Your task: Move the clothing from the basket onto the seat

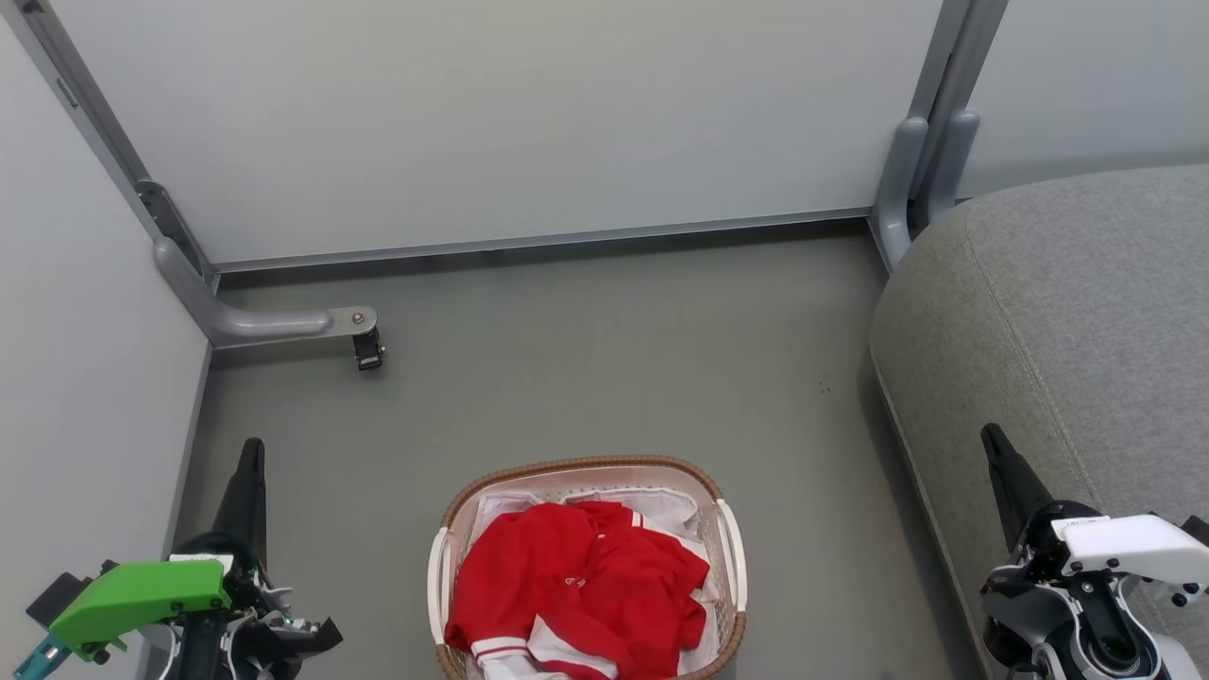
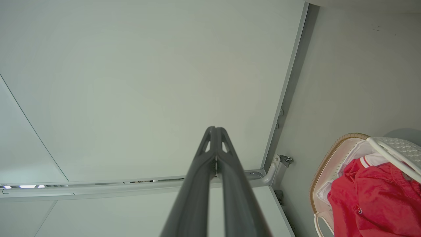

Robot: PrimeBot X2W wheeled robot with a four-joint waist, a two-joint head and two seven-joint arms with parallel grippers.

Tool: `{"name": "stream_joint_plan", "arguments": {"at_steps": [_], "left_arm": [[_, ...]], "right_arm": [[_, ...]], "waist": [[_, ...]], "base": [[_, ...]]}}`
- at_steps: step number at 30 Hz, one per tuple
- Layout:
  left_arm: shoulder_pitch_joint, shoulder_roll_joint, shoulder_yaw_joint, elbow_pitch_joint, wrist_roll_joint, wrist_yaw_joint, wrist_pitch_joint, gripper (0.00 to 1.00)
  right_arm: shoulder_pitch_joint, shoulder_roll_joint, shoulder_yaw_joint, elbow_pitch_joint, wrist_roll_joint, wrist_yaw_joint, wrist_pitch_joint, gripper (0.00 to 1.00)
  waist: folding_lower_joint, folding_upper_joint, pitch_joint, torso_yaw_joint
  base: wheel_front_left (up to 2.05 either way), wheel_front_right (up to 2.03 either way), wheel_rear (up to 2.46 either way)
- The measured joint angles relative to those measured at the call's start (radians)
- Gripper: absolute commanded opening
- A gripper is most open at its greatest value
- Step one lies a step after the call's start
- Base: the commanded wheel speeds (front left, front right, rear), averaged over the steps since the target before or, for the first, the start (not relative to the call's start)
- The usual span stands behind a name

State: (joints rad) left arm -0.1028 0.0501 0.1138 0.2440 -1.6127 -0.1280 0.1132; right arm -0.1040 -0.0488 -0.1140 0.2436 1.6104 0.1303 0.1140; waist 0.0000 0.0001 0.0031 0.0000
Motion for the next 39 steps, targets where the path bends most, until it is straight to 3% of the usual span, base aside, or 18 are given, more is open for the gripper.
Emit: {"name": "stream_joint_plan", "arguments": {"at_steps": [15, 16, 25, 39], "left_arm": [[0.000, 0.000, 0.000, 0.000, 0.000, 0.000, 0.000, 0.00], [0.000, 0.000, 0.000, 0.000, 0.000, 0.000, 0.000, 1.00], [0.033, -0.010, -0.013, 0.054, 0.020, 0.004, -0.021, 1.00], [0.031, -0.002, -0.048, 0.056, 0.282, 0.004, -0.085, 1.00]], "right_arm": [[0.000, 0.000, 0.000, 0.000, 0.000, 0.000, 0.000, 0.00], [0.000, 0.000, 0.000, 0.000, 0.000, 0.000, 0.000, 1.00], [0.033, 0.005, 0.019, 0.040, -0.022, 0.000, -0.020, 1.00], [0.026, -0.028, 0.063, 0.032, -0.242, 0.000, -0.084, 1.00]], "waist": [[0.0000, 0.0000, 0.000, 0.000], [0.0000, 0.0000, 0.000, 0.000], [0.0000, 0.0000, 0.001, -0.001], [0.0000, 0.0000, 0.007, -0.003]], "base": [[0.00, 0.00, 0.00], [0.00, 0.00, 0.00], [0.00, 0.00, 0.00], [0.00, 0.00, 0.00]]}}
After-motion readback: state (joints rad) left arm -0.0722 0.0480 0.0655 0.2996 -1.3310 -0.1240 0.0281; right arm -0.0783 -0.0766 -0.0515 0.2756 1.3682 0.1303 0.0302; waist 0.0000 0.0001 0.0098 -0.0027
